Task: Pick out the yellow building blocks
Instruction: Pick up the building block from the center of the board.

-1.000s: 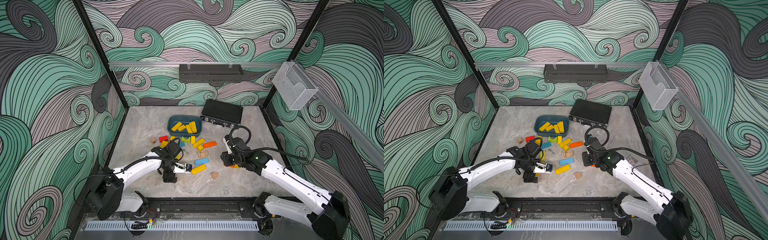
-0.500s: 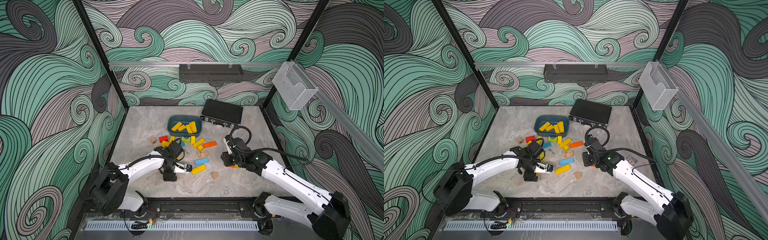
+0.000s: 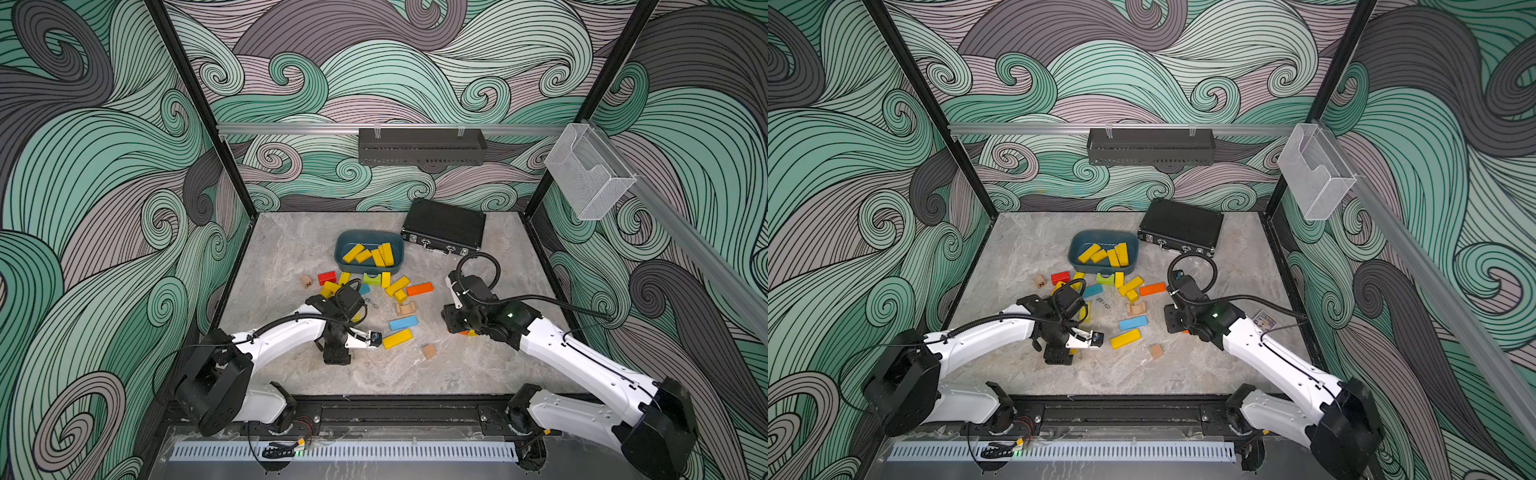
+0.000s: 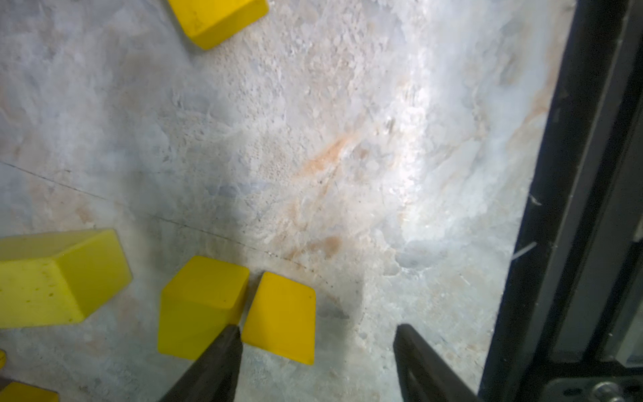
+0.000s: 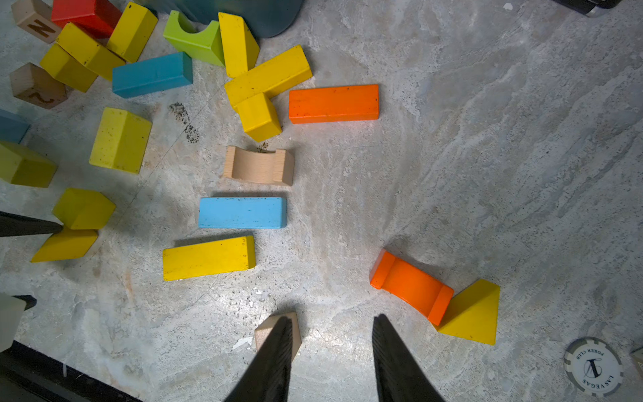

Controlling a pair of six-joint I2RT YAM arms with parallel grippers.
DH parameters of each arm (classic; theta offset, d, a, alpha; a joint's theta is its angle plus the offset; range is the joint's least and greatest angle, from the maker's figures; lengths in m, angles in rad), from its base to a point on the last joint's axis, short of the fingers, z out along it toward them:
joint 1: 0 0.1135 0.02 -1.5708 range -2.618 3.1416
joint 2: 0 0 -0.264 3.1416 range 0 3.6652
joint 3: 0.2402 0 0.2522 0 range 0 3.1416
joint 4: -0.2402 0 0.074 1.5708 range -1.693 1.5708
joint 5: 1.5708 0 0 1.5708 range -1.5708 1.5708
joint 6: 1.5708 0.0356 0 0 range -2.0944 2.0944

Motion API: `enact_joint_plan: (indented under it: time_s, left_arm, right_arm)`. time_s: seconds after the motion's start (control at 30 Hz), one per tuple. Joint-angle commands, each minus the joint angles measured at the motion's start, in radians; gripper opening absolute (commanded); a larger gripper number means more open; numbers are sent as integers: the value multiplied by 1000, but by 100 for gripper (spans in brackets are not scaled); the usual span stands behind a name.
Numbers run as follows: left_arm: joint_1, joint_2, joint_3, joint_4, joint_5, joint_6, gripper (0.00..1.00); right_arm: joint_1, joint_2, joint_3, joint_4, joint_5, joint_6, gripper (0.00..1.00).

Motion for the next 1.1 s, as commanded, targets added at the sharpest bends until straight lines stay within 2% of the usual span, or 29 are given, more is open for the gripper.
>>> enact_joint_plan:
  time_s: [0.0, 0.73, 1.07]
  left_arm:
    - [-10, -19, -7, -37, -6, 4, 70]
    - [-13, 101, 3, 36, -18, 31, 69]
    - [-14, 111, -28, 60, -46, 64, 60]
  right_arm:
    - [3, 9, 9, 13, 15, 4, 40]
    - [3, 32, -2, 26, 13, 9, 40]
    - [3, 47, 2, 27, 12, 11, 40]
